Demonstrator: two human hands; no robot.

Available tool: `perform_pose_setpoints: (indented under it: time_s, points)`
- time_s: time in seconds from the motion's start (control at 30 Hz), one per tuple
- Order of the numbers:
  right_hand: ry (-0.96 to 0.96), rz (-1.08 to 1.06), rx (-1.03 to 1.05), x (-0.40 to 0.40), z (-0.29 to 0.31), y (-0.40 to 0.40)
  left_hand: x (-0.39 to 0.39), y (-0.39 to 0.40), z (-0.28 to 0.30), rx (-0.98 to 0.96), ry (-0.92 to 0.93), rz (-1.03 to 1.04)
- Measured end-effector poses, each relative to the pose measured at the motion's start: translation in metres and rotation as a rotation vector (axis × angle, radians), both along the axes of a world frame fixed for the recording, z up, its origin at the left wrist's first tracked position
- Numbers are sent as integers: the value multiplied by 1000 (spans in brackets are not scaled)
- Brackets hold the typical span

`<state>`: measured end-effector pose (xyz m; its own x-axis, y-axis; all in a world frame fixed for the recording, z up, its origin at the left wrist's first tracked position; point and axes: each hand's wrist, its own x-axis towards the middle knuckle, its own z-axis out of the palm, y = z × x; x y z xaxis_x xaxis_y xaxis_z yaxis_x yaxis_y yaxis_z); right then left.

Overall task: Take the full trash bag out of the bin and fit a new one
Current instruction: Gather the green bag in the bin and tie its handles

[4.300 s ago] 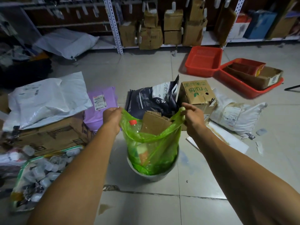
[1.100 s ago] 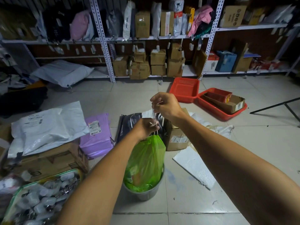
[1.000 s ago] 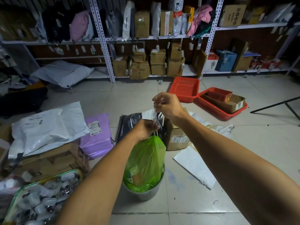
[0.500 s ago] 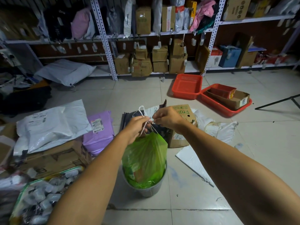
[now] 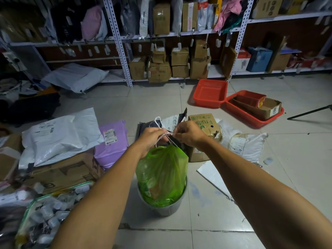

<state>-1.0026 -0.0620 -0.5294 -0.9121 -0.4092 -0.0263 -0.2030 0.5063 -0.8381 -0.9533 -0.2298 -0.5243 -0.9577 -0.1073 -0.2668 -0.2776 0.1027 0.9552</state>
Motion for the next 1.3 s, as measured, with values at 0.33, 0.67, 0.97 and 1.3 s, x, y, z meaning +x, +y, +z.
perform_pose_setpoints:
  time_s: [0.33,0.67,0.97,1.3]
  points:
    - [23,-57,-181,10,-16,-6,4,4,-2,48,-20,-13]
    - [-68,-174,-203,12,-21,1,7,-7,-10,-143,7,10]
    - [-100,-86,-132,14,-32,-3,-2,-1,-31,-245,22,36]
    - [-216,-24,-376,25,-43,-31,2,-16,-39,-125,6,126]
